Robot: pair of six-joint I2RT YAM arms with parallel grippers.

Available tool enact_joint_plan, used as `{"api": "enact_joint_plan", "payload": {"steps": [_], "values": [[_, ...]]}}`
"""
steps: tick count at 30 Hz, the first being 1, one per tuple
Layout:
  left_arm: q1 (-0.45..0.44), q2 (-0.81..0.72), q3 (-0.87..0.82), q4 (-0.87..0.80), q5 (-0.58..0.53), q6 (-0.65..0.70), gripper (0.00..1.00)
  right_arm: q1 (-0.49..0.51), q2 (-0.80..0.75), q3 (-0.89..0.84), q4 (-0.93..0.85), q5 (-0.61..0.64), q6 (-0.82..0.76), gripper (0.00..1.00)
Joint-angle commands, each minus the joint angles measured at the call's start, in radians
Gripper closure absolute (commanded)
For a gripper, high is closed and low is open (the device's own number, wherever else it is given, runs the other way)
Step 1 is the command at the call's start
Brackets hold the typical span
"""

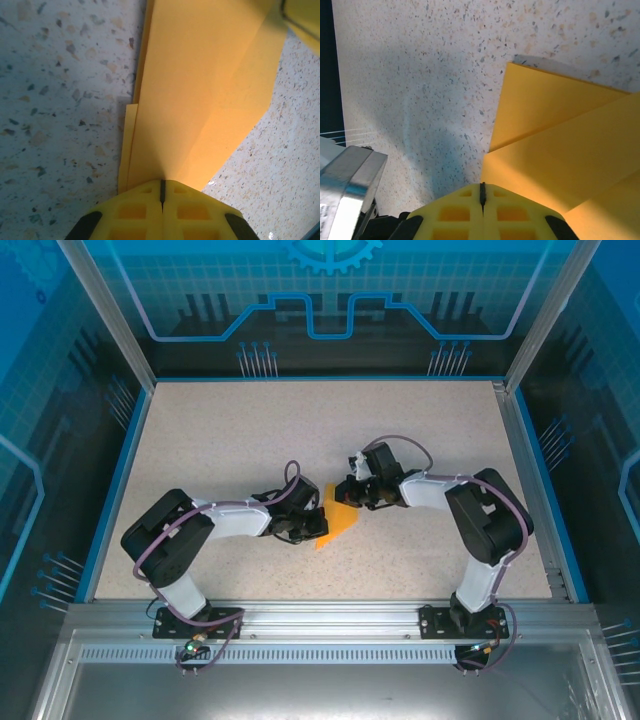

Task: Fold a paper plane with a square sheet of paper (pick it up from the middle)
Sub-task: Fourth fold the wing at the center of the table.

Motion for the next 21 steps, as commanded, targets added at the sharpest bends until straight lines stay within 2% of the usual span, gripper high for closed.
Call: {"api": "enact_joint_plan", "payload": {"steps": [1, 12, 16, 21], "values": [[0.002, 0.036, -0.044, -0.209, -0.053, 0.031, 1.00, 0.016, 0.040, -0.015, 0.036, -0.017, 0.015, 0.96], [0.003, 0.006, -0.042, -0.209, -0.042, 0.037, 0.99, 0.008, 0.109, -0.070, 0.036, 0.051, -0.005, 0.96], [0.004, -0.072, -0.011, -0.255, -0.029, 0.029, 0.95, 0.007, 0.106, -0.080, 0.017, 0.069, -0.021, 0.96], [0.047, -0.183, 0.052, -0.285, 0.010, -0.017, 0.90, 0.008, 0.108, -0.083, 0.013, 0.066, -0.023, 0.96]]}}
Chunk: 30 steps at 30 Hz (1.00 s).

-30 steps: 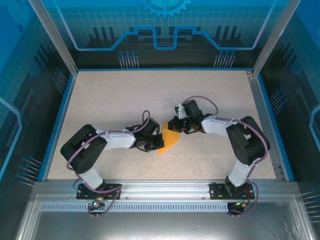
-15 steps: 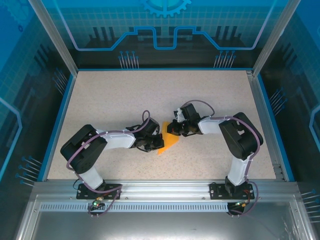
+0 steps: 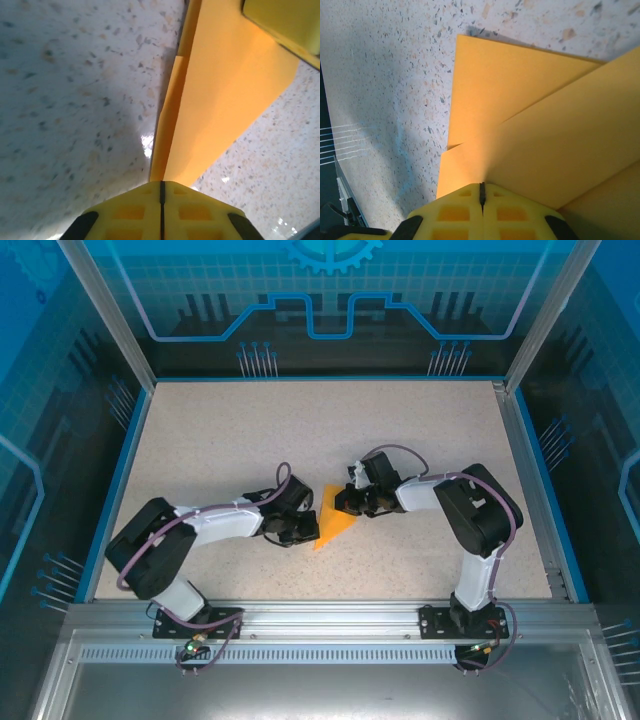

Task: Fold a paper plane with a square sheet of paper (pick it up from the middle)
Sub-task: Fourth fold the wing at the center of the table.

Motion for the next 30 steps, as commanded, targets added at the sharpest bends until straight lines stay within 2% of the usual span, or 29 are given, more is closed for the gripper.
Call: {"api": "enact_joint_plan", "payload": {"steps": [1, 4, 8, 10, 14, 23, 26, 30], "values": [[0.035, -0.073, 0.055, -0.073, 0.032, -0.040, 0.88, 0.002, 0.037, -0.038, -0.069, 0.070, -0.028, 0.96], [0.054, -0.073, 0.058, 0.010, 0.096, -0.114, 0.87, 0.002, 0.036, -0.037, -0.075, 0.077, -0.026, 0.96], [0.053, 0.005, 0.029, 0.231, 0.196, -0.253, 0.86, 0.002, 0.036, -0.036, -0.073, 0.076, -0.024, 0.96], [0.053, 0.054, 0.012, 0.333, 0.213, -0.313, 0.85, 0.004, 0.037, -0.036, -0.072, 0.077, -0.021, 0.96], [0.049, 0.132, 0.009, 0.448, 0.220, -0.351, 0.84, 0.004, 0.035, -0.037, -0.078, 0.077, -0.023, 0.96], [0.031, 0.240, -0.009, 0.352, 0.174, -0.352, 0.86, 0.002, 0.033, -0.043, -0.083, 0.085, -0.026, 0.96], [0.024, 0.249, -0.030, 0.282, 0.168, -0.329, 0.87, 0.002, 0.037, -0.038, -0.087, 0.086, -0.028, 0.96], [0.015, 0.203, -0.113, 0.283, 0.162, -0.332, 0.87, 0.002, 0.041, -0.034, -0.093, 0.087, -0.029, 0.96]]}}
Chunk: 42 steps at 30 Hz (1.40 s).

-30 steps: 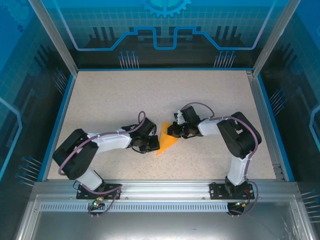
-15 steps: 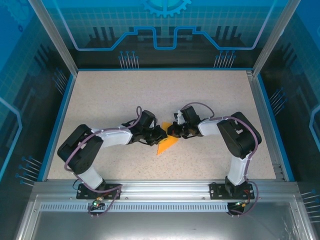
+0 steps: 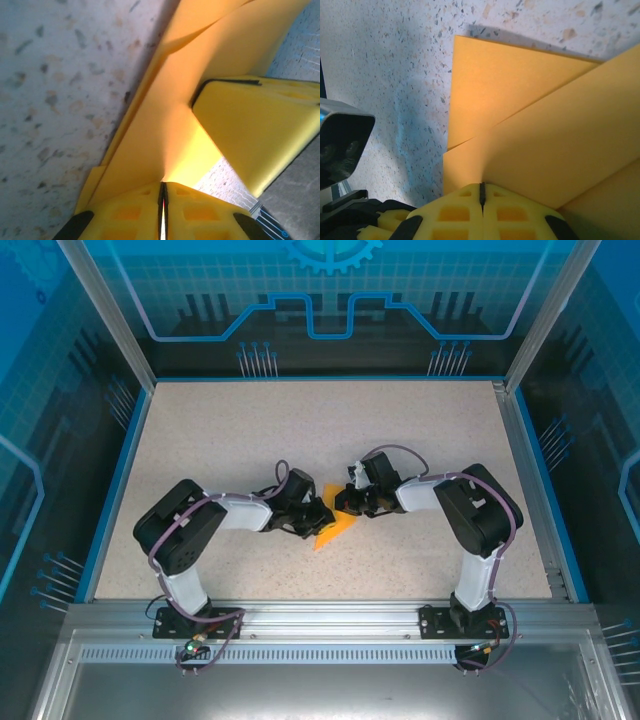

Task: Fold a paper plane with a square sheet of paper (pick it up from the middle)
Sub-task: Fourth fold the wing at the center of the table.

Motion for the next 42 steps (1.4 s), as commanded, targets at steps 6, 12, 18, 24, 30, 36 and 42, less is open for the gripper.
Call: {"api": "enact_joint_plan", "payload": {"steps": [6, 12, 18, 24, 30, 36, 42], "values": [[-0.039, -0.083, -0.130, -0.229, 0.011, 0.063, 0.86, -0.004, 0.049, -0.023, -0.108, 0.086, -0.036, 0.96], [-0.075, -0.148, -0.110, -0.428, -0.034, 0.167, 0.86, -0.006, 0.053, -0.018, -0.124, 0.093, -0.043, 0.96], [-0.076, -0.236, -0.138, -0.524, -0.068, 0.202, 0.86, -0.007, 0.048, -0.020, -0.122, 0.088, -0.045, 0.95], [-0.075, -0.336, -0.104, -0.564, -0.128, 0.224, 0.85, -0.007, 0.020, -0.006, -0.117, 0.043, -0.050, 0.94], [-0.024, -0.333, 0.004, -0.558, -0.154, 0.273, 0.82, -0.007, -0.105, 0.045, -0.191, 0.038, -0.070, 0.88], [0.029, -0.259, 0.121, -0.558, -0.173, 0.348, 0.73, -0.023, -0.251, 0.031, -0.284, 0.134, -0.059, 0.75], [0.035, -0.142, 0.224, -0.577, -0.164, 0.413, 0.68, -0.054, -0.298, -0.098, -0.251, 0.144, 0.061, 0.66]]}}
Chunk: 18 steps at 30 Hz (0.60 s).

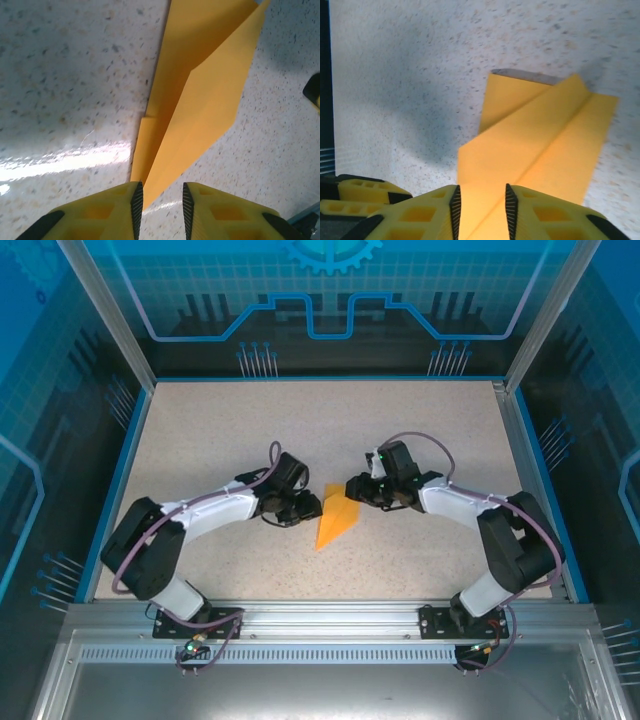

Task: Fold a paper plane with a square sheet of paper (pick it up from the middle)
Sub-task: Fourth fold the wing at the center of the table.

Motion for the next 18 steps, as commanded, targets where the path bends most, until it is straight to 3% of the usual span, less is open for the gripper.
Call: {"api": "enact_joint_plan", "payload": {"steps": [1, 5, 18], "values": [[0.004, 0.059, 0.053, -0.040, -0.003, 0.071, 0.68, -0.009, 0.010, -0.067, -0.026, 0.006, 0.079, 0.66], [0.004, 0.121, 0.110, -0.071, -0.003, 0.108, 0.68, 0.003, 0.031, -0.106, 0.050, -0.022, 0.121, 0.66], [0.004, 0.228, 0.207, -0.127, -0.023, 0.143, 0.68, 0.033, 0.078, -0.118, 0.032, 0.012, 0.155, 0.67]]}}
